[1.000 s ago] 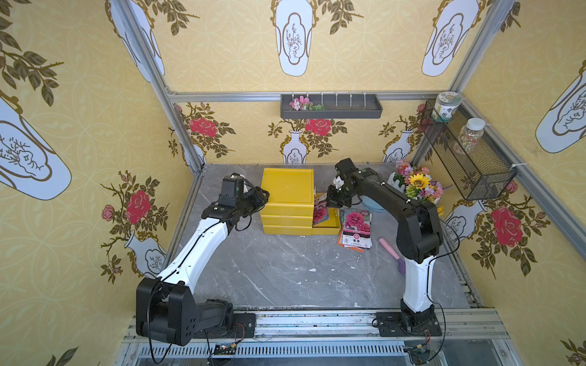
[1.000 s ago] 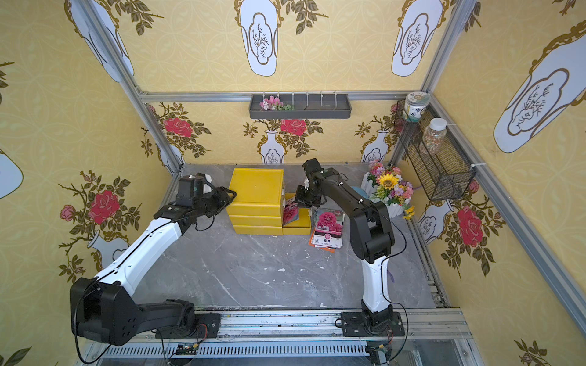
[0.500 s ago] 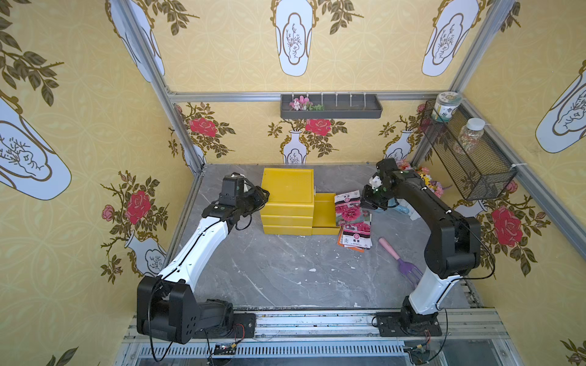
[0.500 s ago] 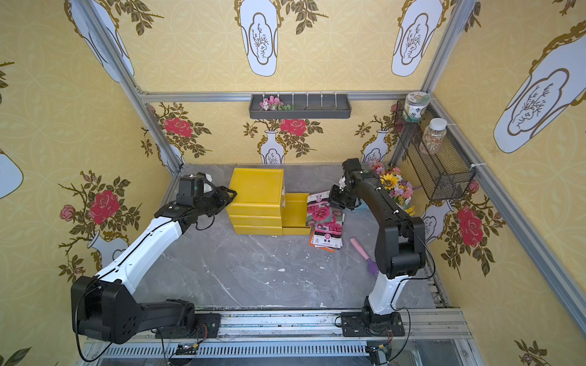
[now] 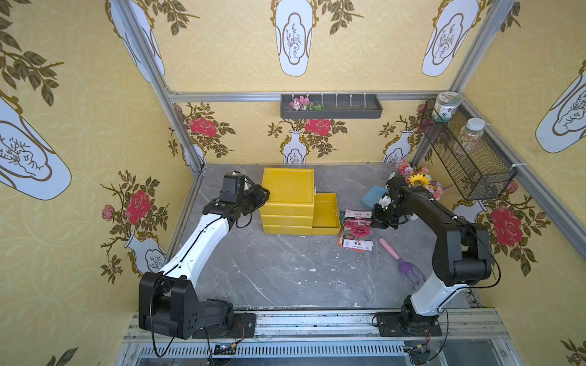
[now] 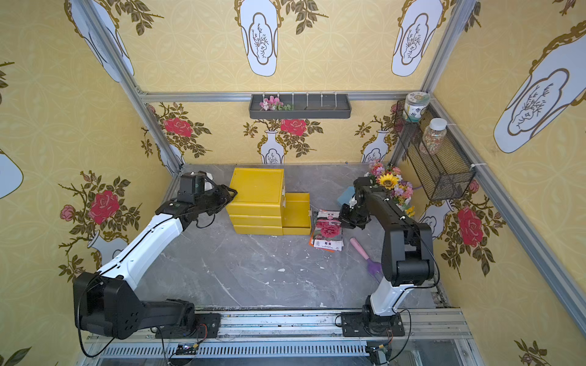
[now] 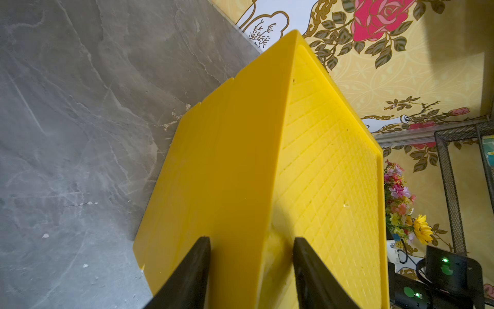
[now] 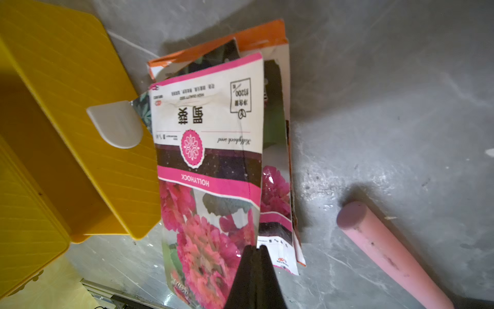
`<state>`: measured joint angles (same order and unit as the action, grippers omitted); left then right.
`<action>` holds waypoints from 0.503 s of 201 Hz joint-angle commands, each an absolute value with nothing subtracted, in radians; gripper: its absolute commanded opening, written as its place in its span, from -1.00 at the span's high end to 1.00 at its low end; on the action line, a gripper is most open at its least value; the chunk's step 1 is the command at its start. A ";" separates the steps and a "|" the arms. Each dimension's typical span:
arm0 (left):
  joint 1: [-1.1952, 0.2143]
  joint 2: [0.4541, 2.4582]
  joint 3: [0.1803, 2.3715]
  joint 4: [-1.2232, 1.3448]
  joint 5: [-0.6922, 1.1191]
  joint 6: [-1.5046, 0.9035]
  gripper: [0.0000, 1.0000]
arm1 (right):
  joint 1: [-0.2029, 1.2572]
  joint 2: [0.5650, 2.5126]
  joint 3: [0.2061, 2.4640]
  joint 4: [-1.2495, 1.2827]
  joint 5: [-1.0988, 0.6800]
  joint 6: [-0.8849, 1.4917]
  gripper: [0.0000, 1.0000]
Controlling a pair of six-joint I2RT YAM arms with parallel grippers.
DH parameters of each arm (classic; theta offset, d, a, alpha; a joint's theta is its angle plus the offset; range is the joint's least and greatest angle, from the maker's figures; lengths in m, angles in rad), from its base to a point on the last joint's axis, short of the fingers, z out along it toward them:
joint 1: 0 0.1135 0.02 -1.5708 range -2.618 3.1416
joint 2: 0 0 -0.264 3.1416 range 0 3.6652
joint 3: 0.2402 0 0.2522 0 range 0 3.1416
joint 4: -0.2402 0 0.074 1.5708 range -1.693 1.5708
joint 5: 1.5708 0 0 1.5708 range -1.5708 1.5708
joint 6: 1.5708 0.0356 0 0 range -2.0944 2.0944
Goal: Take the seed bags out of the drawer
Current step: Place the seed packet at the center of the board.
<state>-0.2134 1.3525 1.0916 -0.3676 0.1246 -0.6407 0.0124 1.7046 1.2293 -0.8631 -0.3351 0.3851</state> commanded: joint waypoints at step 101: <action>-0.213 1.356 1.078 -0.497 0.108 -0.632 -0.08 | 0.218 1.891 1.473 -0.823 -0.298 0.466 0.05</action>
